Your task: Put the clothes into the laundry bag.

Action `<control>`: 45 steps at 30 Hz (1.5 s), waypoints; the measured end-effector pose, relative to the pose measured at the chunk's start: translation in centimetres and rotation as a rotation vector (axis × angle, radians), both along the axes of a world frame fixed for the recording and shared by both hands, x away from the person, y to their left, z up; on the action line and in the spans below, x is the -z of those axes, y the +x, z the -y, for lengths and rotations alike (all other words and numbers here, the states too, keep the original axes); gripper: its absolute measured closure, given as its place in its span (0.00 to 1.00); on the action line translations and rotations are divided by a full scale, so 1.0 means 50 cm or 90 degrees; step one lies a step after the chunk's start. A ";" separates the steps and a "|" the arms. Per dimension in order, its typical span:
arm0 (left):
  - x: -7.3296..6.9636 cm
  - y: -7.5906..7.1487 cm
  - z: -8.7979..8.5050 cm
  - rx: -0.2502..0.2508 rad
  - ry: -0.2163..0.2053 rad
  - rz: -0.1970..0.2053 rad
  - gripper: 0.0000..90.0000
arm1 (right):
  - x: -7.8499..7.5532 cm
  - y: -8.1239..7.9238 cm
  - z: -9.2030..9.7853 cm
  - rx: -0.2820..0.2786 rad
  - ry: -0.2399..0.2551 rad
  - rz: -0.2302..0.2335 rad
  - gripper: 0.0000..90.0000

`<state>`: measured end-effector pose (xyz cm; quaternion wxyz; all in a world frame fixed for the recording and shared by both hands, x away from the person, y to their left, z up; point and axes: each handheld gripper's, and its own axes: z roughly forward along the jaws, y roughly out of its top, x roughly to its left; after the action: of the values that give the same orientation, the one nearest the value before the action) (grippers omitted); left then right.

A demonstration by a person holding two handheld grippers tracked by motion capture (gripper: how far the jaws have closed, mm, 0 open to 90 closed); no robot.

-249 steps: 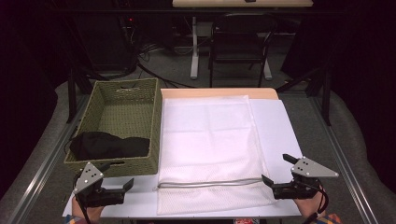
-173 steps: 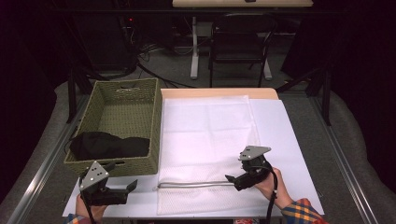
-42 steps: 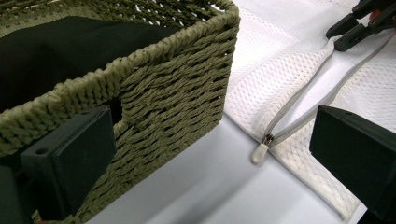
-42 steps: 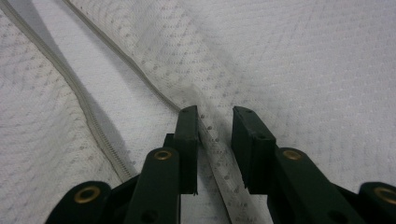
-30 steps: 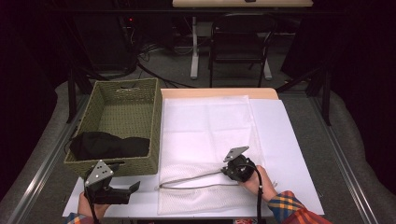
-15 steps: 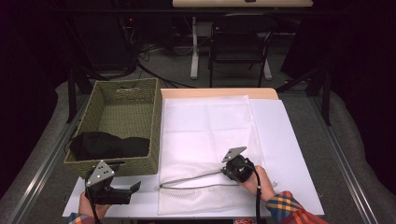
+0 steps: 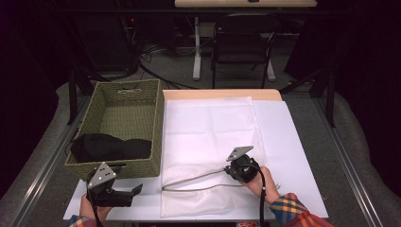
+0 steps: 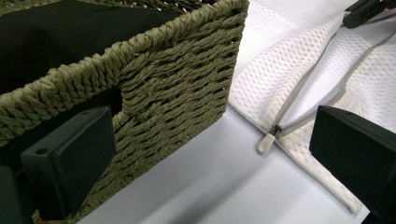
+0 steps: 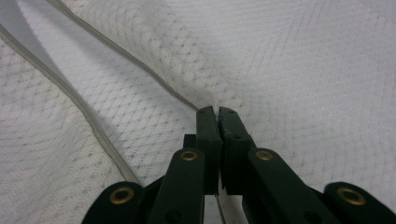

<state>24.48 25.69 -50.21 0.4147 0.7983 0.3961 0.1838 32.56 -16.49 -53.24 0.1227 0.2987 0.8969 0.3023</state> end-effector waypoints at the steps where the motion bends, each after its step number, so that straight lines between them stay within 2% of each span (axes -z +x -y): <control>1: 0.001 0.000 0.001 0.003 0.004 -0.002 0.00 | -0.002 0.000 0.000 0.003 0.003 0.002 0.98; 8: 0.001 0.001 0.002 0.007 0.003 -0.003 0.00 | -0.015 0.001 0.005 0.005 0.019 0.005 0.98; 17: -0.002 -0.002 0.001 0.008 0.004 0.001 0.00 | -0.024 -0.001 0.006 0.008 0.024 0.007 0.98; 24: 0.000 0.000 0.002 0.011 0.008 -0.002 0.00 | -0.038 -0.001 0.010 0.008 0.044 0.018 0.99; 31: 0.002 0.000 0.005 0.016 0.015 -0.004 0.00 | -0.049 -0.001 0.014 0.018 0.064 0.018 0.98; 37: 0.005 0.002 0.007 0.023 0.018 -0.012 0.00 | -0.062 -0.002 0.015 0.018 0.073 0.027 0.98; 45: 0.004 0.002 0.008 0.022 0.020 -0.010 0.00 | -0.086 -0.008 0.015 0.022 0.096 0.049 0.98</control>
<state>24.56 25.30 -50.41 0.4023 0.8129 0.3823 0.1764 32.16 -17.24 -48.95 0.1392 0.3109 0.8609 0.3778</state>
